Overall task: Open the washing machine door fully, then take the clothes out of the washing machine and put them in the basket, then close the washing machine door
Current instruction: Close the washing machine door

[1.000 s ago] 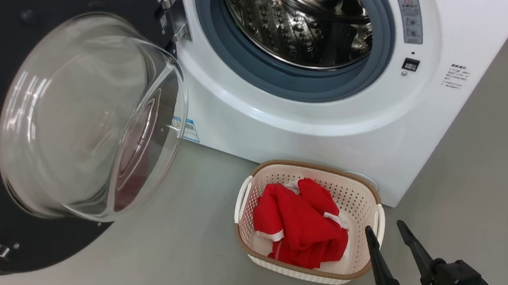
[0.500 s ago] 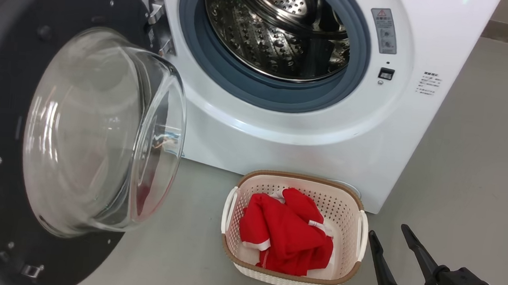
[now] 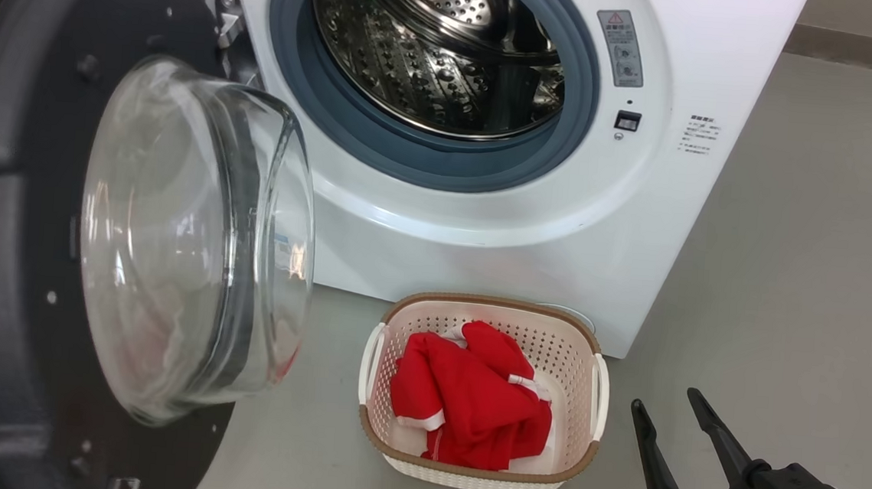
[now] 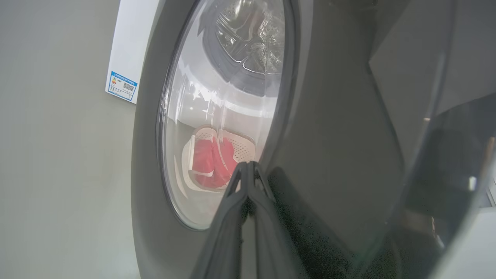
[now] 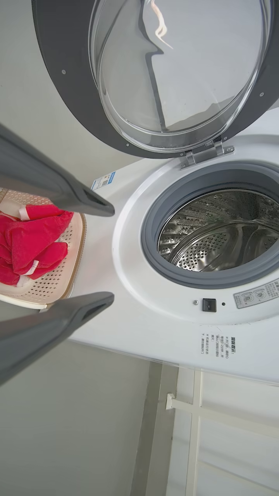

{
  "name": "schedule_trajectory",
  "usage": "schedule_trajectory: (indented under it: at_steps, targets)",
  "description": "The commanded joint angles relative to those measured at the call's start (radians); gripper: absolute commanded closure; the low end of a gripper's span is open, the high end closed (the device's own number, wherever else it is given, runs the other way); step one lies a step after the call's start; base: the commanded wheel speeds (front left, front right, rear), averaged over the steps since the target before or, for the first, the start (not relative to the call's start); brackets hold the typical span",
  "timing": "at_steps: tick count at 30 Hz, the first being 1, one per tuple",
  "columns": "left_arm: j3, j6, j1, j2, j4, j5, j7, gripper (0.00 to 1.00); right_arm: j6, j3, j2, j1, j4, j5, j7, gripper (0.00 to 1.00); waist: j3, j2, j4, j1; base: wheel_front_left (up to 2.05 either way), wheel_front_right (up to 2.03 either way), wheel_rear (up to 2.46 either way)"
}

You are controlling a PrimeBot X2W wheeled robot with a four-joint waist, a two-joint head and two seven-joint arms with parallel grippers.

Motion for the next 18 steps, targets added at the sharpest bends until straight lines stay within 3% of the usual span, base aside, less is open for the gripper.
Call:
schedule_trajectory:
  at_steps: [1, 18]
  targets:
    - [0.032, -0.006, -0.021, 0.042, -0.047, -0.025, 0.009, 1.0, 0.005, 0.018, -0.003, -0.017, -0.029, -0.011, -0.006, 0.0, 0.004, 0.0, -0.007, 0.0, 0.0, 0.0, 0.0]
    - [-0.051, -0.006, -0.061, -0.022, -0.211, -0.061, -0.014, 1.0, 0.005, 0.01, -0.001, -0.028, -0.033, -0.009, -0.006, 0.0, 0.017, 0.0, -0.058, 0.0, 0.0, 0.0, 0.0]
